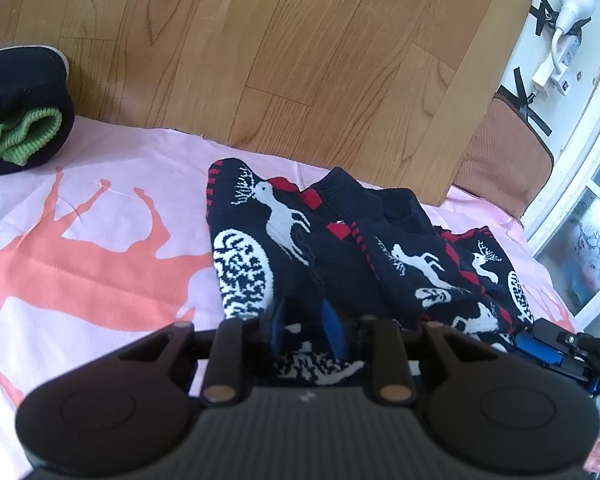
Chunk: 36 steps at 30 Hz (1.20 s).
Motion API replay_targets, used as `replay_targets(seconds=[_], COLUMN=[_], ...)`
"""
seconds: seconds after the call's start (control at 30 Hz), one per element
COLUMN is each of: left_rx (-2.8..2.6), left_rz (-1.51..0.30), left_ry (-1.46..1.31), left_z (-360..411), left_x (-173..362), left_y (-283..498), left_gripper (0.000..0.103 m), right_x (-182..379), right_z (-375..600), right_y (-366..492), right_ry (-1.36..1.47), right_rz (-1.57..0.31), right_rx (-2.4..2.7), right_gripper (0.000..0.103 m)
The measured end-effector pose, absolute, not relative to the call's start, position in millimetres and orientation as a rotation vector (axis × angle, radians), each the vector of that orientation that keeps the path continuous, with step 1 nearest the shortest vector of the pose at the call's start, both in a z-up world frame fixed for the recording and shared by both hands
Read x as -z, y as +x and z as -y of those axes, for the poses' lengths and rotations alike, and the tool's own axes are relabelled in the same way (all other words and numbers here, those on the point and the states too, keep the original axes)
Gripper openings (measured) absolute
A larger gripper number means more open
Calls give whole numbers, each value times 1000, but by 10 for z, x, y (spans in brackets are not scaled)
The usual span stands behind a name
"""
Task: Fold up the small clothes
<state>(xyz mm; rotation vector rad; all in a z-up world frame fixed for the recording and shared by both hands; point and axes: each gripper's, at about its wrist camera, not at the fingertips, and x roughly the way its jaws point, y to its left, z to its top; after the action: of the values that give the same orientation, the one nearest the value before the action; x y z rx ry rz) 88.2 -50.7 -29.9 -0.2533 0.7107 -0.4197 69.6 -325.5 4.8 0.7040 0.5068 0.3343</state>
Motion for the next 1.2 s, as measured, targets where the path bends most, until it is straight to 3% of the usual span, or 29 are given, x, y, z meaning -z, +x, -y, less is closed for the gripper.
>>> replay_targets(seconds=[1.2], left_rx=[436], left_rz=[-706], left_ry=[-243], left_z=[520], left_x=[297], left_y=[873], left_gripper=[29], right_x=[-45], right_z=[3253], right_y=[703], right_ry=[703], right_rz=[-507], right_rx=[-333], right_gripper=[47])
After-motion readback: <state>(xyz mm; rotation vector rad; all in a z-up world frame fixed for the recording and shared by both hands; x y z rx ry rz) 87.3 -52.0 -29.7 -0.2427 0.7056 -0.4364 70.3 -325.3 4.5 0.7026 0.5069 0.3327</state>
